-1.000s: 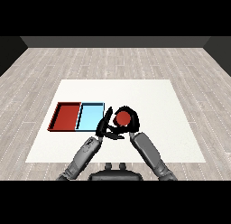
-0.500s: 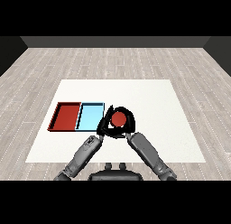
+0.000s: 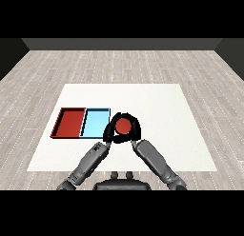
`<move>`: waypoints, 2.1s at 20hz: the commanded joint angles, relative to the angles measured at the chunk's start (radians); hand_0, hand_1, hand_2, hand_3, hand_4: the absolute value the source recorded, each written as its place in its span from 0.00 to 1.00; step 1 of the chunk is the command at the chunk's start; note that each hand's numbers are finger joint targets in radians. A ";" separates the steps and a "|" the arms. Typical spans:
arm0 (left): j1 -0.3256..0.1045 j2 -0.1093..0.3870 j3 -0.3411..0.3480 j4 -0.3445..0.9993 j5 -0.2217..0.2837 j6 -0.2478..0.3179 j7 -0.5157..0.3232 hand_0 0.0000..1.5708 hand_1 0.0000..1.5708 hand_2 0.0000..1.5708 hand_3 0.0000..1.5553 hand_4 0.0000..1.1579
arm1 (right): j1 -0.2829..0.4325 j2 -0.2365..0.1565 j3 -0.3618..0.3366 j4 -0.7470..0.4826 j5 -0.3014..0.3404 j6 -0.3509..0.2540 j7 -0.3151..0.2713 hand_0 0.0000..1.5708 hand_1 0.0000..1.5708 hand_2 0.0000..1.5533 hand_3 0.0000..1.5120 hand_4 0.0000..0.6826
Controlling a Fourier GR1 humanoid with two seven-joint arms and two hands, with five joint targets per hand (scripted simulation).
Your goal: Pick the red can and put it in the red box
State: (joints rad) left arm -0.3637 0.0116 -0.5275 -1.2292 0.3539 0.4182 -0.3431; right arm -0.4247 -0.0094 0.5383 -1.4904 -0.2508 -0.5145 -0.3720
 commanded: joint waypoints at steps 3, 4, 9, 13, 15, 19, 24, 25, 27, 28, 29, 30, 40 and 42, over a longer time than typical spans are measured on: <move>-0.033 -0.011 -0.065 0.055 0.052 0.144 -0.018 1.00 1.00 0.99 0.95 0.97 | -0.007 0.009 0.059 -0.047 -0.002 -0.067 0.038 0.95 0.95 0.93 0.92 0.96; -0.023 -0.011 -0.033 -0.016 0.002 0.148 0.056 1.00 1.00 0.99 0.95 0.97 | -0.052 0.009 0.025 -0.019 -0.006 -0.038 0.055 0.95 0.95 0.93 0.92 0.96; -0.043 -0.010 -0.056 0.019 0.038 0.165 0.011 1.00 1.00 0.99 0.95 0.97 | -0.049 0.009 -0.016 0.025 -0.048 0.002 0.003 0.94 0.94 0.93 0.92 0.94; 0.008 0.001 0.054 0.034 0.004 0.068 -0.068 1.00 1.00 0.99 0.95 0.98 | 0.052 -0.010 0.007 -0.073 0.016 0.026 0.045 0.95 0.95 0.93 0.92 0.95; 0.017 -0.011 0.024 0.009 0.004 0.129 -0.122 1.00 1.00 1.00 0.96 0.98 | 0.001 0.009 -0.012 -0.021 -0.028 0.035 0.032 0.95 0.95 0.92 0.91 0.87; -0.018 -0.011 0.001 -0.003 0.040 0.145 -0.140 1.00 1.00 1.00 0.97 0.99 | -0.009 0.009 0.010 0.002 0.038 -0.013 0.116 0.00 0.00 0.00 0.00 0.00; 0.015 -0.011 -0.028 -0.046 0.022 0.178 -0.118 1.00 1.00 1.00 0.97 0.99 | 0.000 0.009 0.065 -0.002 0.079 -0.051 0.156 0.00 0.00 0.00 0.00 0.00; -0.061 -0.011 -0.006 0.054 0.055 0.174 -0.165 1.00 1.00 1.00 0.97 0.99 | 0.002 0.009 -0.012 0.031 0.043 0.034 0.122 0.00 0.00 0.00 0.00 0.00; -0.066 -0.011 0.043 0.075 0.067 0.145 -0.156 1.00 1.00 1.00 0.97 0.98 | 0.001 0.009 0.015 -0.096 0.111 -0.029 0.240 0.00 0.00 0.00 0.00 0.00; -0.024 -0.011 0.000 0.010 0.008 0.193 -0.128 1.00 1.00 1.00 0.97 0.98 | -0.024 0.009 -0.011 0.063 0.009 0.001 0.105 0.00 0.00 0.00 0.00 0.00; -0.013 -0.011 -0.021 -0.064 -0.019 0.235 -0.076 1.00 1.00 1.00 0.96 0.98 | 0.027 0.009 -0.017 -0.060 0.079 0.006 0.198 0.00 0.00 0.00 0.00 0.00; -0.081 -0.011 -0.025 0.081 0.108 0.222 -0.191 1.00 1.00 1.00 0.96 0.98 | 0.001 0.009 -0.010 0.027 0.058 0.000 0.130 0.00 0.00 0.00 0.00 0.00; 0.002 -0.011 0.043 -0.063 -0.077 0.205 -0.051 1.00 1.00 1.00 0.94 0.98 | 0.049 0.009 -0.104 -0.034 0.034 0.091 0.148 0.00 0.00 0.00 0.00 0.00; -0.024 -0.011 0.031 -0.020 -0.045 0.235 -0.091 1.00 1.00 1.00 0.94 0.98 | 0.071 -0.004 -0.154 -0.106 0.015 0.152 0.182 0.00 0.00 0.00 0.00 0.00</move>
State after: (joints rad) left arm -0.3641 0.0055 -0.4940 -1.2489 0.3173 0.6128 -0.4394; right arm -0.3715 -0.0036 0.4438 -1.5556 -0.1947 -0.4314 -0.1928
